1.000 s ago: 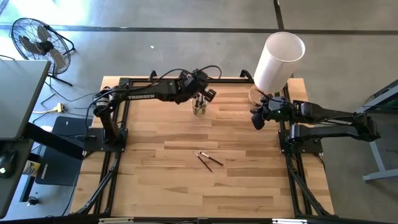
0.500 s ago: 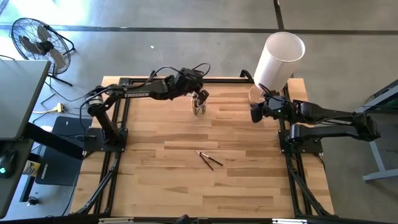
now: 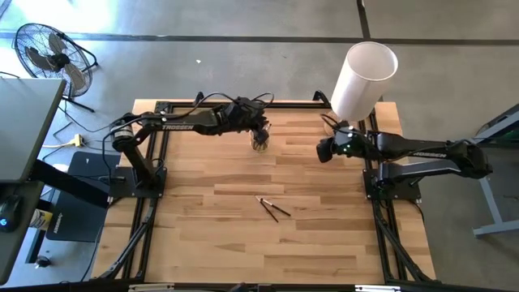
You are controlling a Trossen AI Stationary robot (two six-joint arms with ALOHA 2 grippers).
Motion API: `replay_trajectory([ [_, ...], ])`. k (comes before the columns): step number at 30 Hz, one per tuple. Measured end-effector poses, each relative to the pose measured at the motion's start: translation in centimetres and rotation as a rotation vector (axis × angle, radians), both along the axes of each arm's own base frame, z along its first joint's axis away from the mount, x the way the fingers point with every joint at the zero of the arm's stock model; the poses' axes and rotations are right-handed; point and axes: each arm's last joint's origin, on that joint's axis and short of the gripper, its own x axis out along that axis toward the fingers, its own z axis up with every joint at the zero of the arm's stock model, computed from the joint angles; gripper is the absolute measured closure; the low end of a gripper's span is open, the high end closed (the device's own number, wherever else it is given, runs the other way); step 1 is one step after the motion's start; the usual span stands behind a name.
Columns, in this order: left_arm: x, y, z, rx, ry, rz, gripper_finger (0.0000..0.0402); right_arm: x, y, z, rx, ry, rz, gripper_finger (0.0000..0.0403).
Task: Put items in baskets/containers
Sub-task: Put the foundation brush into the pen holder
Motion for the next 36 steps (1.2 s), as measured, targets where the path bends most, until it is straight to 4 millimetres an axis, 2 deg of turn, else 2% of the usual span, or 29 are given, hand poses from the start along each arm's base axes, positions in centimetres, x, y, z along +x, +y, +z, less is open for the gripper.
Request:
replay_trajectory([
  [6, 0.1, -0.6, -0.2, -0.036, 0.025, -0.049, 0.0259, 0.7, 0.1, -0.6, 0.064, 0.011, 0.07, 0.0391],
  [9, 0.0, -1.5, 1.0, -0.049, 0.059, -0.068, 0.0246, 0.8, 0.3, -0.6, 0.094, 0.007, 0.128, 0.0391],
  [12, 0.6, -3.3, 4.1, 0.001, 0.065, -0.048, 0.0252, 1.0, 0.9, -0.5, 0.088, 0.014, 0.21, 0.0391],
  [15, 1.0, -6.0, 5.8, -0.002, 0.147, -0.063, 0.0272, 1.3, 1.8, -0.4, 0.059, 0.007, 0.293, 0.0399],
  [19, 1.3, -9.8, 8.2, -0.038, 0.125, -0.133, 0.0317, 1.9, 3.2, 0.1, 0.004, -0.025, 0.412, 0.0398],
  [24, 0.6, -14.5, 6.6, -0.092, 0.308, -0.28, 0.0392, 2.1, 4.6, 0.2, -0.029, -0.033, 0.556, 0.0399],
  [27, -0.7, -16.8, 5.9, -0.134, 0.434, -0.302, 0.0388, 2.2, 4.9, 0.3, -0.059, -0.039, 0.581, 0.0401],
  [30, -1.4, -18.8, 4.0, -0.167, 0.502, -0.312, 0.0396, 3.0, 5.5, 0.8, -0.084, -0.12, 0.584, 0.0402],
  [33, -1.9, -20.5, 1.0, -0.17, 0.526, -0.376, 0.0399, 4.5, 6.7, 1.0, -0.161, -0.157, 0.617, 0.0402],
  [36, -4.0, -21.2, -0.7, -0.212, 0.482, -0.434, 0.04, 6.7, 7.9, 1.0, -0.207, -0.099, 0.599, 0.0402],
])
